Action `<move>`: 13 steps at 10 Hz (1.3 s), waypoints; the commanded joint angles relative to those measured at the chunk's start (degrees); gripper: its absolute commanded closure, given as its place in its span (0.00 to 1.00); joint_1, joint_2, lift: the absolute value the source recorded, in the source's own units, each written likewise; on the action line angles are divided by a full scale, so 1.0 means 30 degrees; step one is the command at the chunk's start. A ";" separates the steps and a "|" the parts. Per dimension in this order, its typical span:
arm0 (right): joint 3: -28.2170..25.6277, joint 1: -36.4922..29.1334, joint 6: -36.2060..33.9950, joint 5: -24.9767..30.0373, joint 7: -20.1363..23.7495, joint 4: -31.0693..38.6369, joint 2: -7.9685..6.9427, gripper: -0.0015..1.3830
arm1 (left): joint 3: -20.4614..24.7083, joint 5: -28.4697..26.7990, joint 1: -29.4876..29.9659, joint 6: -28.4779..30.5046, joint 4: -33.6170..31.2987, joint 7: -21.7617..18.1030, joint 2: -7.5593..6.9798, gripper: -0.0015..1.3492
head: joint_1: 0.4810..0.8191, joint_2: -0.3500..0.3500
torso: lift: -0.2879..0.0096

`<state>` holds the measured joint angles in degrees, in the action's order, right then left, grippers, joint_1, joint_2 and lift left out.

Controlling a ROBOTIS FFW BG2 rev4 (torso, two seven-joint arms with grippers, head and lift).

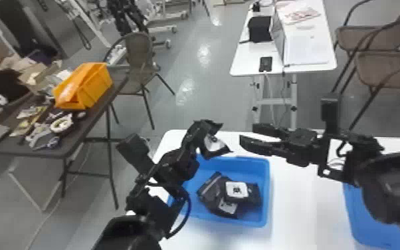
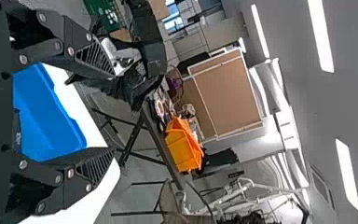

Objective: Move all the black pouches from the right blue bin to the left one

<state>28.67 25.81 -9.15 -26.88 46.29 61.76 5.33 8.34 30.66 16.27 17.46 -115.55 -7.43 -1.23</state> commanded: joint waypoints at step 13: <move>-1.1023 -1.1064 0.0385 0.6058 -0.7079 1.0292 -0.0897 0.09 | -0.1609 -0.7202 0.0818 -0.9482 0.5794 0.0369 0.0030 0.00 | 0.63 0.60 | 1.00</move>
<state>-4.37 -6.88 -8.82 -9.23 25.03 92.37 2.77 3.92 8.19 18.40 -9.14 -97.66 -6.32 -0.90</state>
